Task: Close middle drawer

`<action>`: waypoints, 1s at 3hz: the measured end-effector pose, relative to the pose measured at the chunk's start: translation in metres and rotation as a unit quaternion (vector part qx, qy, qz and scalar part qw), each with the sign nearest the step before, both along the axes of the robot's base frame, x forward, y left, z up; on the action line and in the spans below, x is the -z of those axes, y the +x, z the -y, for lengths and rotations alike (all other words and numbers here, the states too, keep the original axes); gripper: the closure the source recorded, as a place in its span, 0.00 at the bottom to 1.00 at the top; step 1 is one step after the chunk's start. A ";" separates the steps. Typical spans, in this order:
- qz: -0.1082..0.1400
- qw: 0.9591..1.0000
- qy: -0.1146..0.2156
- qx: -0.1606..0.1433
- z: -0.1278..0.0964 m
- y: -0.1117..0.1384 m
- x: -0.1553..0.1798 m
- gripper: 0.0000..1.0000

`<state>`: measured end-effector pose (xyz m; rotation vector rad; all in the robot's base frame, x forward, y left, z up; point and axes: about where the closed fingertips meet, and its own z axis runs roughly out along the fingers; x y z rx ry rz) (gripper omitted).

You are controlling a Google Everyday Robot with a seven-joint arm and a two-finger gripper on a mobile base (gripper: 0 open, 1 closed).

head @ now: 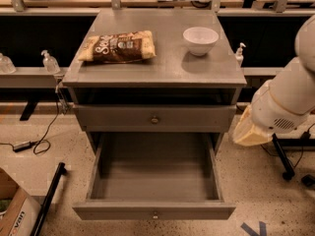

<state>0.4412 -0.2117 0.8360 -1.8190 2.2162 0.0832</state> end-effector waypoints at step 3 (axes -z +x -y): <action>-0.063 0.996 0.056 -0.037 -0.060 -0.002 0.145 1.00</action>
Offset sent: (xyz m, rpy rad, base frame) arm -0.0066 0.0614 -0.1604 0.1249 0.1544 0.0797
